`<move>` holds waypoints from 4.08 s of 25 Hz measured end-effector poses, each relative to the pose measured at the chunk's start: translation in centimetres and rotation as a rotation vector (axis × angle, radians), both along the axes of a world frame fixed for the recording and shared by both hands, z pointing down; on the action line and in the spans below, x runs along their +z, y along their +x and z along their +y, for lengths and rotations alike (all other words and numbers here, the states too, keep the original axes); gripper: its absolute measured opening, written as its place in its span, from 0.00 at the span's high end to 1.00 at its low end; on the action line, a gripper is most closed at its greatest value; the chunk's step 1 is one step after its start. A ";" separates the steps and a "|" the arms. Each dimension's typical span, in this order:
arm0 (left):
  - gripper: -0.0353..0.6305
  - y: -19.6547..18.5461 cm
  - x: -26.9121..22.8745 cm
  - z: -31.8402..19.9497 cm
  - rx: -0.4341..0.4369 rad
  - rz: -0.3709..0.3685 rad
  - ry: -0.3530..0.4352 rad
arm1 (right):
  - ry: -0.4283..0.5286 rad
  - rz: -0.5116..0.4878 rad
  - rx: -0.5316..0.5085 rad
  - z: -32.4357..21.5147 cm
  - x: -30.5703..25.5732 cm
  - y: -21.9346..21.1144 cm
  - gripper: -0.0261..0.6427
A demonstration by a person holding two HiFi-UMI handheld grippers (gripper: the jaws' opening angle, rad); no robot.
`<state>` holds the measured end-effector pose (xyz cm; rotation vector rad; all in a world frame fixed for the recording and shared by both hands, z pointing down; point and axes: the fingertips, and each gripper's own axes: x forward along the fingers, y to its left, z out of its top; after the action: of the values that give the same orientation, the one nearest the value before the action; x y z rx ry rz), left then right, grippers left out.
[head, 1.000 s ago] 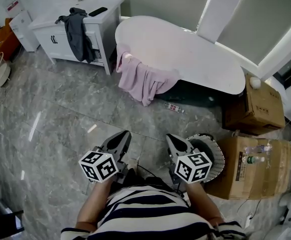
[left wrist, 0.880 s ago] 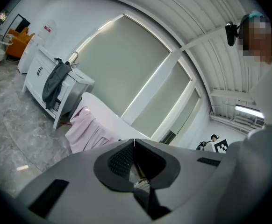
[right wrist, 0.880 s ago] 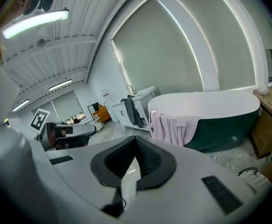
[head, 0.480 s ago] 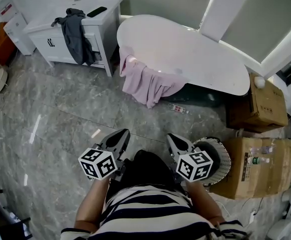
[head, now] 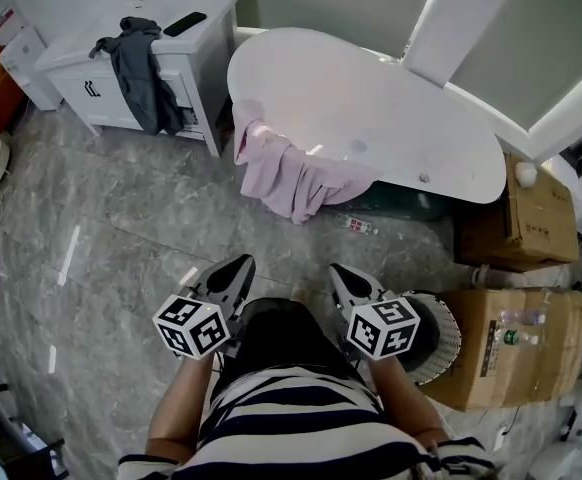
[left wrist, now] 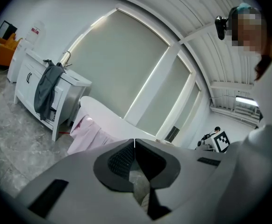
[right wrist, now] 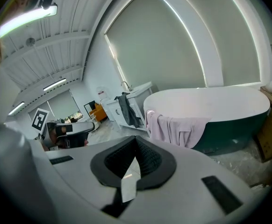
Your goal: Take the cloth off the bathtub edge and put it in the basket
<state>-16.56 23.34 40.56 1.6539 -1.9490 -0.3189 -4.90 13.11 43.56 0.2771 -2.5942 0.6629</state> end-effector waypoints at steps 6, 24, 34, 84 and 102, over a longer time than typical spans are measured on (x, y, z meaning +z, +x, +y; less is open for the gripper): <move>0.92 -2.5 0.3 -5.6 0.050 -0.021 0.036 | 0.001 0.017 -0.016 -5.0 1.0 -3.4 0.92; 0.92 -9.4 4.1 -17.1 0.090 0.044 -0.061 | -0.094 0.089 -0.023 -14.9 5.5 -9.0 0.92; 0.91 -13.4 8.1 -20.0 0.201 0.005 -0.214 | -0.158 0.103 0.029 -17.0 7.4 -11.8 0.92; 0.66 -21.6 15.9 -27.3 0.488 -0.235 -0.609 | -0.212 0.447 0.614 -27.8 20.7 -13.8 0.50; 0.51 -23.4 16.8 -26.0 0.514 -0.342 -0.713 | -0.206 0.567 0.600 -27.2 21.6 -14.6 0.65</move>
<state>-40.01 -2.63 57.36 1.6747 -1.4919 0.8060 -19.50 -14.10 65.19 1.0323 -1.8738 0.8843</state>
